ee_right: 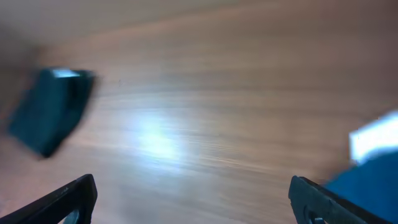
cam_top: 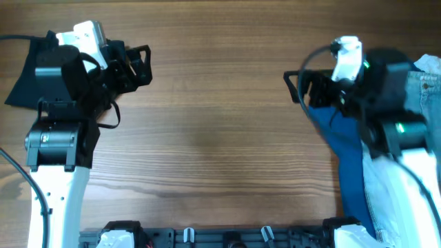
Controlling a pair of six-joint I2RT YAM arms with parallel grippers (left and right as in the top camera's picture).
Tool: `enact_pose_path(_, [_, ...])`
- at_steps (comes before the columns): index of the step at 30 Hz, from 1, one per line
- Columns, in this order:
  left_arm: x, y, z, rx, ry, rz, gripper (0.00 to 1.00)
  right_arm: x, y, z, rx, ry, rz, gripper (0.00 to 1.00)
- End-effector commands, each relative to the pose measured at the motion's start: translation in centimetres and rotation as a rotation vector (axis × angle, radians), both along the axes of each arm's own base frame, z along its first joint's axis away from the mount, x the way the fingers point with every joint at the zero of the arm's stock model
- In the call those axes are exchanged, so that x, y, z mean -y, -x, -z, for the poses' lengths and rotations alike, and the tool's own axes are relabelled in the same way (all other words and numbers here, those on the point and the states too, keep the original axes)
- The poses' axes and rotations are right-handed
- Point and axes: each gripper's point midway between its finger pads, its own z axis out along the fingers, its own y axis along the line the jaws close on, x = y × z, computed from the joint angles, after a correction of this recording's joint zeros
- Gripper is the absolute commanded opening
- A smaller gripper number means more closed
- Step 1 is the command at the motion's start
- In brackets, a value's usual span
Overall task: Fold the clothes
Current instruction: 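Reach the right gripper to the denim shorts waistband and grasp it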
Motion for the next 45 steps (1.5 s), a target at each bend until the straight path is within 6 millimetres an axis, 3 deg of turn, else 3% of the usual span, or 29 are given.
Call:
enact_pose_path(1, [0.5,0.4,-0.6,-0.009,0.029,0.024,1.0,8.5,-4.4,6.3,-0.178,0.037,0.372,0.96])
enact_pose_path(5, [0.4,1.2,1.7,-0.109,0.026,0.017,1.0,18.7,-9.2,12.3,-0.198,-0.028,0.643,0.82])
enact_pose_path(8, [0.4,1.5,2.5,-0.147,0.026,0.017,1.0,22.8,-10.7,16.5,-0.21,-0.027,0.739,0.8])
enact_pose_path(11, [0.4,1.5,2.9,-0.16,0.026,0.017,1.0,25.1,-11.1,21.8,-0.264,0.007,0.801,0.75])
enact_pose_path(15, [0.4,1.4,2.9,-0.162,0.026,0.016,1.0,25.8,-10.5,26.1,-0.34,0.045,0.833,0.73])
enact_pose_path(16, [0.4,1.5,2.9,-0.162,0.026,0.016,1.0,25.9,-10.3,26.4,-0.35,0.053,0.841,0.68])
enact_pose_path(18, [0.4,1.4,2.9,-0.162,0.026,0.016,1.0,26.2,-9.8,26.5,-0.363,0.074,0.854,0.31])
enact_pose_path(21, [0.4,1.4,2.9,-0.162,0.026,0.016,1.0,26.6,-10.0,23.8,-0.314,0.079,0.855,0.04])
enact_pose_path(24, [0.4,1.4,2.9,-0.162,0.026,0.016,1.0,28.3,-9.2,20.2,-0.257,0.123,0.904,0.04])
enact_pose_path(26, [0.4,1.4,2.9,-0.162,0.026,0.016,1.0,29.1,-8.8,16.7,-0.193,0.149,0.89,0.04])
enact_pose_path(28, [0.4,1.4,2.9,-0.162,0.026,0.016,1.0,27.0,-9.8,15.0,-0.143,0.094,0.75,0.04])
enact_pose_path(29, [0.4,1.4,2.9,-0.162,0.026,0.017,1.0,26.3,-10.0,15.2,-0.148,0.068,0.721,0.04])
enact_pose_path(30, [0.4,1.4,2.9,-0.162,0.026,0.016,1.0,25.1,-10.0,15.8,-0.165,0.04,0.653,0.14])
enact_pose_path(31, [0.4,1.5,2.9,-0.162,0.026,0.016,1.0,24.8,-9.9,15.9,-0.166,0.079,0.599,0.63])
enact_pose_path(35, [0.4,1.5,2.9,-0.162,0.026,0.016,1.0,25.0,-9.0,16.8,-0.203,0.107,0.573,0.64])
enact_pose_path(36, [0.4,1.5,2.9,-0.162,0.026,0.016,1.0,25.0,-9.0,17.8,-0.224,0.102,0.572,0.58])
enact_pose_path(40, [0.4,1.5,2.9,-0.163,0.026,0.016,1.0,25.6,-10.2,23.2,-0.281,0.044,0.636,0.53])
enact_pose_path(43, [0.4,1.5,2.9,-0.163,0.026,0.016,1.0,25.9,-10.6,25.3,-0.299,0.018,0.676,0.51])
enact_pose_path(45, [0.4,1.4,2.9,-0.162,0.027,0.017,1.0,26.3,-10.5,25.6,-0.303,0.035,0.684,0.34])
